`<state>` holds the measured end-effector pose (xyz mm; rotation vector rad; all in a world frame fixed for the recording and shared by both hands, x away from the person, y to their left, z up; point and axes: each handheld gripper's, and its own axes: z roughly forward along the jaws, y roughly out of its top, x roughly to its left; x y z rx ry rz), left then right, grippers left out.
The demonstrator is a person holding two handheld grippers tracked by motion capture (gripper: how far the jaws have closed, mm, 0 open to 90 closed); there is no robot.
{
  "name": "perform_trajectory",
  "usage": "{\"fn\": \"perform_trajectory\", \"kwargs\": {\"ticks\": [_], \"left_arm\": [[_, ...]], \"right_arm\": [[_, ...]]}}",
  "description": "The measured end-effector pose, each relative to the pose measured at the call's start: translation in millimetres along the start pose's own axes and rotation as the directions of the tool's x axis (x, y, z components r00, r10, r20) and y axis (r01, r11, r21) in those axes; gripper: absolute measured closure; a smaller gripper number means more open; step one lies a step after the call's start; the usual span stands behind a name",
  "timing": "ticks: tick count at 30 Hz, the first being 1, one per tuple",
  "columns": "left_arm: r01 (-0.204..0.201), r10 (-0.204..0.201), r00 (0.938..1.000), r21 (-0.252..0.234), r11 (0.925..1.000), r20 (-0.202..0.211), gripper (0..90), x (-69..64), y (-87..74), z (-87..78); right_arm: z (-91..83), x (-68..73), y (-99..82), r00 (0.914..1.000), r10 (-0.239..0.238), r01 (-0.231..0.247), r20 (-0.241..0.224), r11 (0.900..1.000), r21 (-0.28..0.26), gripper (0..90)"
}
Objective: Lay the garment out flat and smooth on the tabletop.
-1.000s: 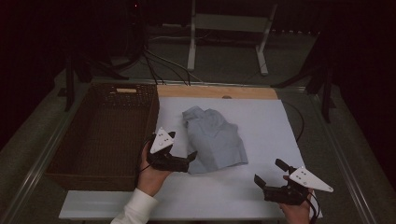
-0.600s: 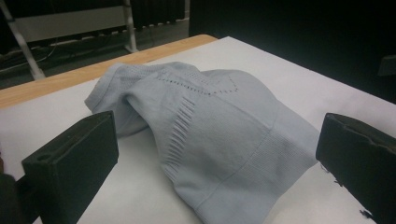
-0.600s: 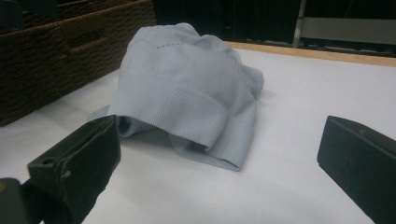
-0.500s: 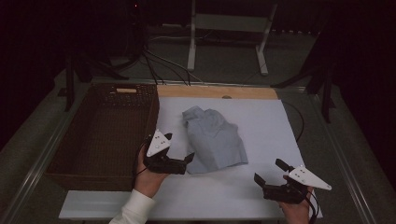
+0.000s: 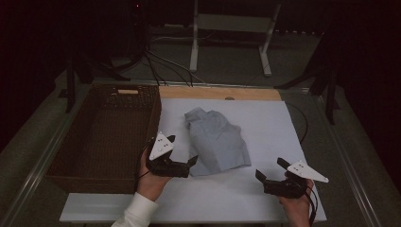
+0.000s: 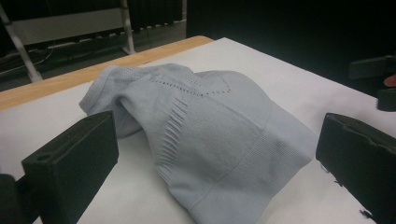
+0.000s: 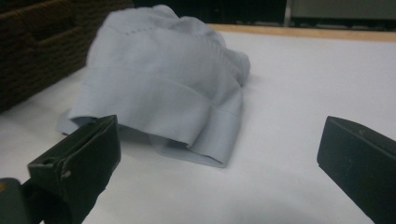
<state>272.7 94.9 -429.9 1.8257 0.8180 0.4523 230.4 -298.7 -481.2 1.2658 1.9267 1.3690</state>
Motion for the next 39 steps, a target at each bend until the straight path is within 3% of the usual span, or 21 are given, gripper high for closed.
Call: {"fn": "perform_trajectory", "kwargs": {"ticks": [10, 17, 22, 31, 39], "left_arm": [[-0.006, 0.006, 1.0, -0.003, 1.0, 0.006, 0.2, -2.3, 0.2, 0.2], [-0.001, 0.001, 1.0, -0.01, 0.9999, 0.008, 0.2, -1.6, 0.9, -1.7], [0.006, -0.006, 0.9999, -0.016, 0.9999, 0.009, 0.2, -0.2, 1.1, -2.9], [0.001, -0.001, 0.9999, -0.02, 0.9998, 0.013, 0.2, -1.1, 2.6, -4.1], [0.004, -0.003, 0.9999, -0.031, 0.9995, 0.013, 0.2, -1.5, 3.7, -6.5]], "right_arm": [[24.1, -7.8, 12.7, 0.9995, 0.002, -0.004, 0.032, 0.9969, 0.078, 0.1], [37.3, -12.0, 25.0, 0.9989, 0.026, -0.029, 0.039, 0.9957, 0.088, 11.9], [48.3, -15.6, 23.3, 0.9982, 0.035, -0.04, 0.049, 0.9928, 0.112, 16.1], [63.7, -12.4, 23.0, 0.9986, -0.009, 0.0, 0.052, 0.9863, 0.165, 25.1], [75.4, -7.1, 19.0, 0.9963, -0.058, 0.042, 0.064, 0.9721, 0.231, 37.0]]}}
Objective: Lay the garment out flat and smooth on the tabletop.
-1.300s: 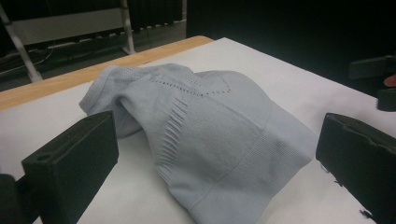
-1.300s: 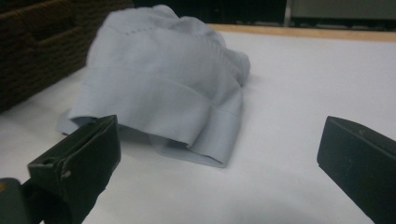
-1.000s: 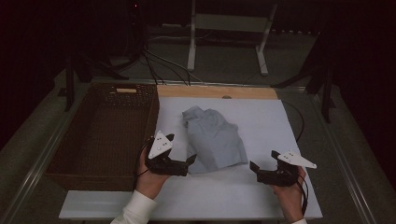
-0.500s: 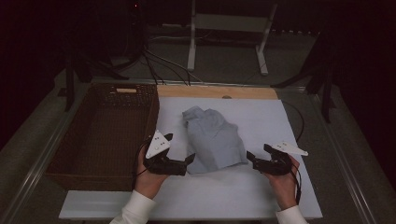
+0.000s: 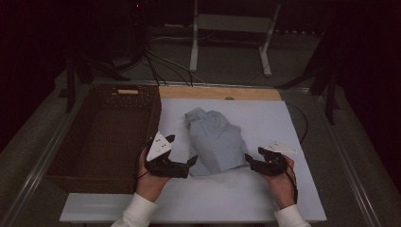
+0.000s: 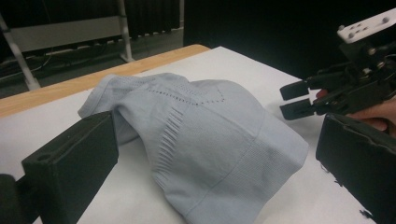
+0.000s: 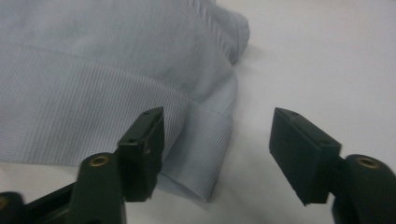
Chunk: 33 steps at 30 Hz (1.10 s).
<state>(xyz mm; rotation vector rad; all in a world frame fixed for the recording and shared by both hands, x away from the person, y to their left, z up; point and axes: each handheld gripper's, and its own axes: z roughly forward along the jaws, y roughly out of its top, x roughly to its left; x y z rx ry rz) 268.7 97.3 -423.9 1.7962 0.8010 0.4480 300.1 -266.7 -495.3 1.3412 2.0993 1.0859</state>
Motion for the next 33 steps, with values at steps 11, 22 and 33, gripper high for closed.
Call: {"fn": "perform_trajectory", "kwargs": {"ticks": [11, 22, 33], "left_arm": [[-0.003, 0.003, 1.0, -0.003, 1.0, 0.001, 0.2, -0.9, 0.2, -0.2], [-0.005, 0.005, 1.0, -0.002, 1.0, 0.004, 0.2, -2.4, 0.4, 0.0], [-0.008, 0.008, 1.0, -0.008, 0.9999, 0.004, 0.2, -2.8, 1.7, -1.9]], "right_arm": [[13.2, 1.6, -4.5, 0.9998, -0.02, 0.02, 0.005, 0.9955, 0.093, 51.3], [21.1, 2.1, -9.4, 0.9992, 0.029, -0.023, -0.028, 0.9816, 0.189, 72.9], [5.2, 4.4, -6.5, 0.9996, 0.018, -0.014, -0.022, 0.9842, 0.177, 87.5]]}}
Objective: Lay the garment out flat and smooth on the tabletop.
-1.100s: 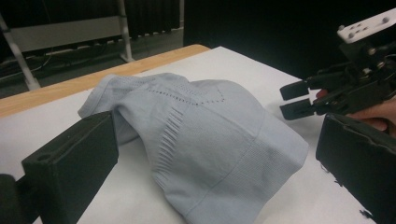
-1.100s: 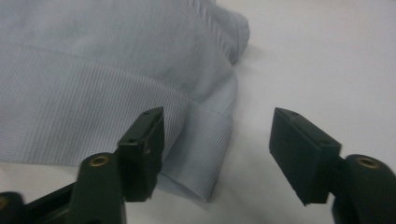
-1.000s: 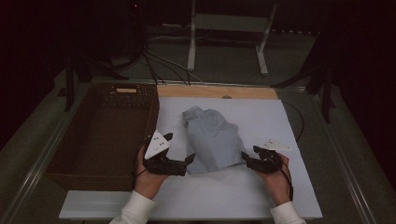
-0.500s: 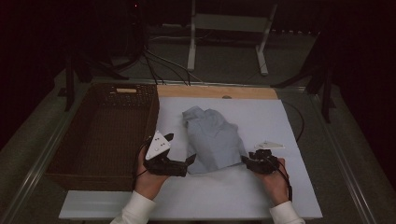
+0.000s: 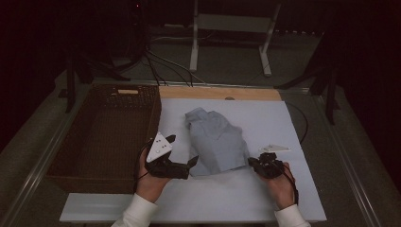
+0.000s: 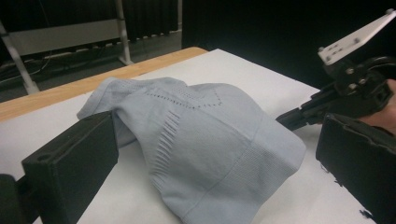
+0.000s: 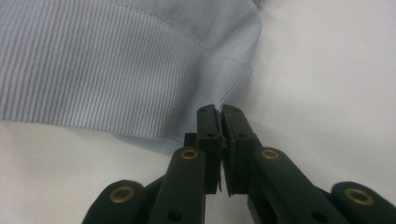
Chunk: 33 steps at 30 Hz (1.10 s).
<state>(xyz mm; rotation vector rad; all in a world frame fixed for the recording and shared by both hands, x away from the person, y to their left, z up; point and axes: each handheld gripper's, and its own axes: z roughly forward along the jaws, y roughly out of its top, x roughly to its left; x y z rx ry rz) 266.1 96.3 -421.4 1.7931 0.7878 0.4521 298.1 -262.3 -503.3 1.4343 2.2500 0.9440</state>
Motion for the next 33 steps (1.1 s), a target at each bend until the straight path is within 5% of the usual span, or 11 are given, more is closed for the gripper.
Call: {"fn": "perform_trajectory", "kwargs": {"ticks": [33], "left_arm": [[-0.002, 0.002, 1.0, 0.004, 1.0, 0.004, 0.2, -0.3, -0.7, 1.0]], "right_arm": [[-65.3, -18.1, -12.9, 0.9935, 0.008, 0.004, 0.113, 0.9947, -0.103, 87.6]]}}
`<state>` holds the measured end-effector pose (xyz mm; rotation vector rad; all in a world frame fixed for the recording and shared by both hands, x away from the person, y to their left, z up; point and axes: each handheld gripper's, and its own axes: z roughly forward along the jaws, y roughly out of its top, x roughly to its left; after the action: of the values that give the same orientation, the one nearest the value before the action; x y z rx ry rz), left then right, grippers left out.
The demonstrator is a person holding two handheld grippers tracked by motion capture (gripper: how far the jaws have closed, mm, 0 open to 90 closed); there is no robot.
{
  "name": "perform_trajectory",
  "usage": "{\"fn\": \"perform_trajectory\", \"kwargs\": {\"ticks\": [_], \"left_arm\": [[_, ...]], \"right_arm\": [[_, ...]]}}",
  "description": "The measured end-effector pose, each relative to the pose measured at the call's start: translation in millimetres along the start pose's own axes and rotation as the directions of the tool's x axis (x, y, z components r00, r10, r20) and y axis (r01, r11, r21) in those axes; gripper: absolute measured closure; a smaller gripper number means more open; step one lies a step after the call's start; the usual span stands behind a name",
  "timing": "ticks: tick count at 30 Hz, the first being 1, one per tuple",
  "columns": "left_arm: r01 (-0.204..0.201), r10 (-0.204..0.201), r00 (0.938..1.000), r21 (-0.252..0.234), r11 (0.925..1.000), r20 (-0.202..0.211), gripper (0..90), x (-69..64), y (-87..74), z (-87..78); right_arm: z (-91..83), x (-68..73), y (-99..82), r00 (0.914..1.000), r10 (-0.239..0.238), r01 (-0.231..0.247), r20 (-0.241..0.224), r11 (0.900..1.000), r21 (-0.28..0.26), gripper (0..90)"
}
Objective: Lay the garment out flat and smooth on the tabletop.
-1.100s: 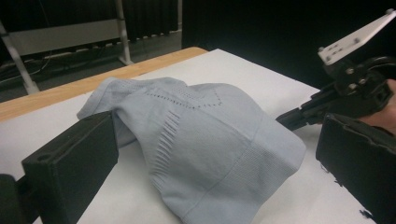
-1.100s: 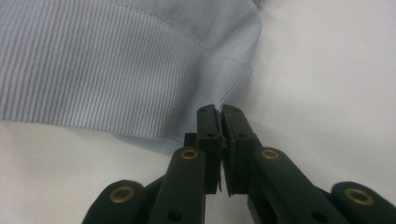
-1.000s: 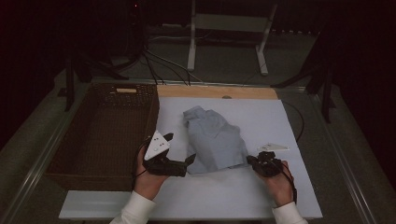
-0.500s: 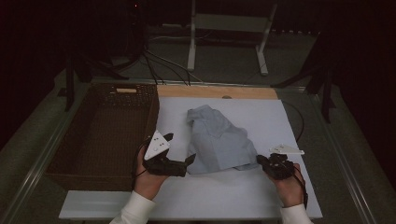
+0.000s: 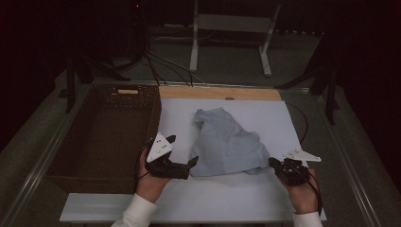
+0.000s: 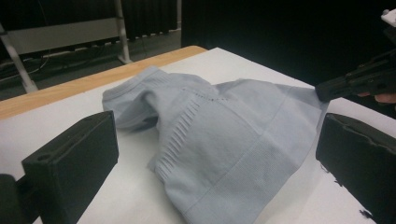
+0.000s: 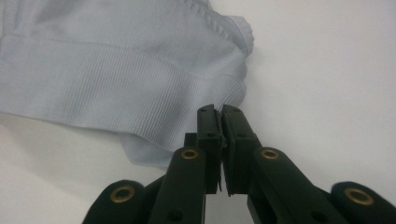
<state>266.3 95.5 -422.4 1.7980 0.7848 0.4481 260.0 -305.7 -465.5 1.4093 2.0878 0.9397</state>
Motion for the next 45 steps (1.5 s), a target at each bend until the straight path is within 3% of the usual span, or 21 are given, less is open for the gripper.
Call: {"fn": "perform_trajectory", "kwargs": {"ticks": [22, 45], "left_arm": [[-0.007, 0.007, 1.0, 0.005, 1.0, 0.005, 0.2, -2.2, -1.1, 2.3], [0.002, -0.002, 0.9999, -0.003, 1.0, 0.017, 0.3, -2.7, -0.6, 2.1]], "right_arm": [[-30.8, -16.7, -6.0, 0.9979, 0.028, -0.026, 0.058, 0.9985, -0.048, 87.6], [-50.8, -27.4, -16.5, 0.9933, 0.046, -0.041, 0.105, 0.9977, -0.054, 87.6]]}}
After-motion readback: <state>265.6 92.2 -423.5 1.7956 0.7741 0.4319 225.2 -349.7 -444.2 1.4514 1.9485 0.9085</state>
